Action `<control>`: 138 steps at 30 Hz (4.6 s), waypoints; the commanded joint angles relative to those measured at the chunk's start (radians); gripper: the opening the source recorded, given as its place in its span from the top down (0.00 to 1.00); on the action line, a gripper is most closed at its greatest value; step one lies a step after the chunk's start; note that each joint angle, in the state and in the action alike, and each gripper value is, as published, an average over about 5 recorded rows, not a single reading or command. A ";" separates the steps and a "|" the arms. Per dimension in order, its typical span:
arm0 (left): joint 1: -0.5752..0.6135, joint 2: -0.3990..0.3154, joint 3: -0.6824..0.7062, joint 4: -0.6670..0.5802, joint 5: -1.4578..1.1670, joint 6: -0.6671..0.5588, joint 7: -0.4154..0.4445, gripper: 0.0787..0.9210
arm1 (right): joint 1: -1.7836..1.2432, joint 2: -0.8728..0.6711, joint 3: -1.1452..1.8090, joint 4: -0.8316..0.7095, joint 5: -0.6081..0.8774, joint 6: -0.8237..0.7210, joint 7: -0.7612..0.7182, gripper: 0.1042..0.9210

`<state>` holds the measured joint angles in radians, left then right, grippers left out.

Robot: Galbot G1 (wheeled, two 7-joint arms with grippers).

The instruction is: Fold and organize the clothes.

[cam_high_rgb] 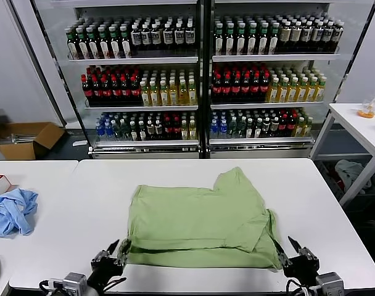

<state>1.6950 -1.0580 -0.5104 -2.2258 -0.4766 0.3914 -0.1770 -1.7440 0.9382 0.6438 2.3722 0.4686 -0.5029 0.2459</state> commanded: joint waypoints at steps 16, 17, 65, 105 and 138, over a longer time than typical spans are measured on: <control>-0.770 0.121 0.304 0.565 -0.171 -0.007 -0.047 0.12 | 1.075 0.067 -0.575 -0.745 0.169 -0.075 0.065 0.12; -0.788 0.116 0.318 0.588 -0.168 -0.006 -0.047 0.12 | 1.100 0.079 -0.592 -0.778 0.170 -0.075 0.061 0.12; -0.995 0.002 0.517 0.847 -0.153 0.102 0.043 0.46 | 1.330 0.340 -0.660 -1.404 0.221 -0.076 -0.009 0.57; -0.628 0.146 0.271 0.397 -0.363 -0.016 0.049 0.99 | 0.846 0.014 -0.366 -0.502 0.323 -0.075 0.012 1.00; -0.375 0.172 0.183 0.304 -0.210 0.044 0.063 0.99 | 0.369 0.037 -0.155 -0.264 0.288 -0.078 0.090 1.00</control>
<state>1.2844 -0.8775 -0.3270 -1.9217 -0.7599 0.4379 -0.1084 -1.3153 0.9617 0.4888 2.0920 0.7816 -0.5817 0.3242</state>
